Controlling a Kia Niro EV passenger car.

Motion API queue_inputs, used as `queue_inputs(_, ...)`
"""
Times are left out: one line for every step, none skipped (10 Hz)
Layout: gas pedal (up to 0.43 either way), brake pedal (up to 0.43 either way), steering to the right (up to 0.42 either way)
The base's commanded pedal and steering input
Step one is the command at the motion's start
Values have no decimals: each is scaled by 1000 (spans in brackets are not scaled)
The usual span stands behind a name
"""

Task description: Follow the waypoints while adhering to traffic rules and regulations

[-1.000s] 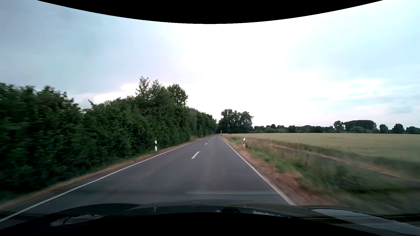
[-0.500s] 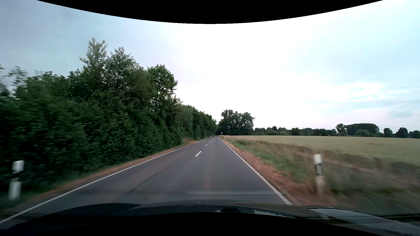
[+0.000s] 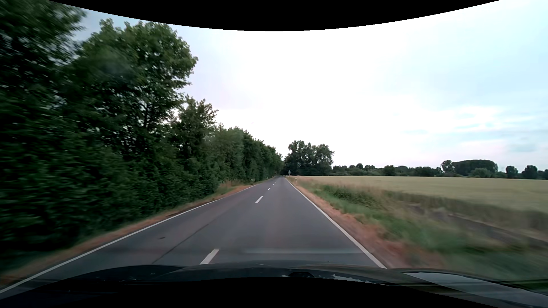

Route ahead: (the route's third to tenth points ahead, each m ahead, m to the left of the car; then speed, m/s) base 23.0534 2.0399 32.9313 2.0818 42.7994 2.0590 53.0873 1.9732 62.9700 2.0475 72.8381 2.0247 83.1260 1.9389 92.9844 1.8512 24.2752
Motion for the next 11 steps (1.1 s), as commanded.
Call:
queue_inputs(319, 0, -1)
queue_inputs(319, 0, -1)
queue_inputs(319, 0, -1)
queue_inputs(319, 0, 0)
queue_inputs(319, 0, 0)
queue_inputs(319, 0, -1)
queue_inputs(319, 0, -1)
queue_inputs(319, 0, -1)
queue_inputs(319, 0, -1)
queue_inputs(319, 0, -1)
queue_inputs(319, 0, -2)
